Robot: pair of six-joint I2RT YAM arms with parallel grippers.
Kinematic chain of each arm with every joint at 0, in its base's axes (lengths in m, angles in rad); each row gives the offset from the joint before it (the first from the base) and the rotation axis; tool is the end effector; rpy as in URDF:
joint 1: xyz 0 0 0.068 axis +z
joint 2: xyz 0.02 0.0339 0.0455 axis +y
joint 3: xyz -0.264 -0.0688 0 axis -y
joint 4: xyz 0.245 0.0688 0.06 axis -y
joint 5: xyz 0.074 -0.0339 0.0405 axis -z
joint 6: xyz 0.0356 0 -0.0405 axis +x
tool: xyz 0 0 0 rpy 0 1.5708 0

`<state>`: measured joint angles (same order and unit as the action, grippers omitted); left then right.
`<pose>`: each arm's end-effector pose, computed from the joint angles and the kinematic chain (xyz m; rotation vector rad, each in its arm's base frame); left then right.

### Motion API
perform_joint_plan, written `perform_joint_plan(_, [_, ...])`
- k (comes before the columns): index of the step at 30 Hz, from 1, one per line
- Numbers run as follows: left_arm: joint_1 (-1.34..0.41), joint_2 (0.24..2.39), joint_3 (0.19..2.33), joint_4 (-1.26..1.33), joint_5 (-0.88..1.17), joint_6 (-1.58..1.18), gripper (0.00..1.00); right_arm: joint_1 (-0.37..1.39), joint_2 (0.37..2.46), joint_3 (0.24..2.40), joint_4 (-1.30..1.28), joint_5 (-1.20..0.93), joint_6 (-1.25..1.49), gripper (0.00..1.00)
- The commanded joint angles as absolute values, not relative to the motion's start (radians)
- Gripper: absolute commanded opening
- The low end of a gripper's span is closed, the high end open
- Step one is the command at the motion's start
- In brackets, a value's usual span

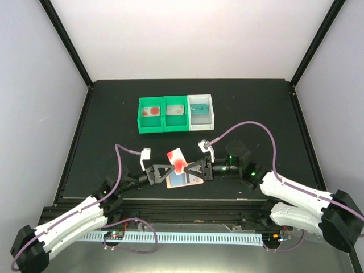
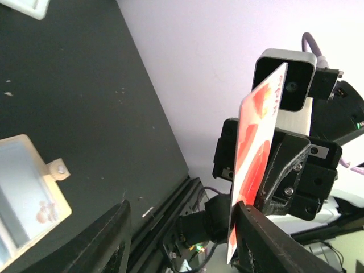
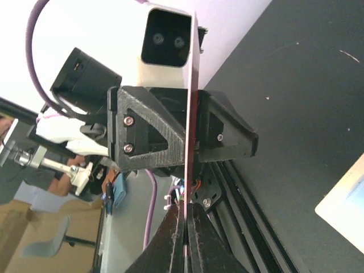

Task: Take the credit cards out of the card holder

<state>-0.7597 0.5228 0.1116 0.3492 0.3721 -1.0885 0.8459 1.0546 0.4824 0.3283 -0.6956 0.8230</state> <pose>0.0975 -0.1105 0.1957 0.0207 1.9323 -1.6431 0.1331 0.1847 0.2364 -0.6138 2.0750 1.7126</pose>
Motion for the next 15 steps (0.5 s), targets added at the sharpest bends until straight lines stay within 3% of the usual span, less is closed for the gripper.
perform_joint_plan(1, [-0.758, 0.502, 0.202, 0.302, 0.458, -0.996, 0.5, 0.847, 0.991, 0.563, 0.069, -0.789, 0.61, 0.01])
perform_joint_plan(7, [-0.758, 0.469, 0.236, 0.31, 0.616, -0.956, 0.45, 0.847, 0.92, 0.601, -0.133, -0.886, 0.475, 0.01])
perform_joint_plan(15, [-0.756, 0.389, 0.276, 0.178, 0.619, -0.9, 0.36, 0.846, 0.901, 0.623, -0.234, -0.967, 0.402, 0.01])
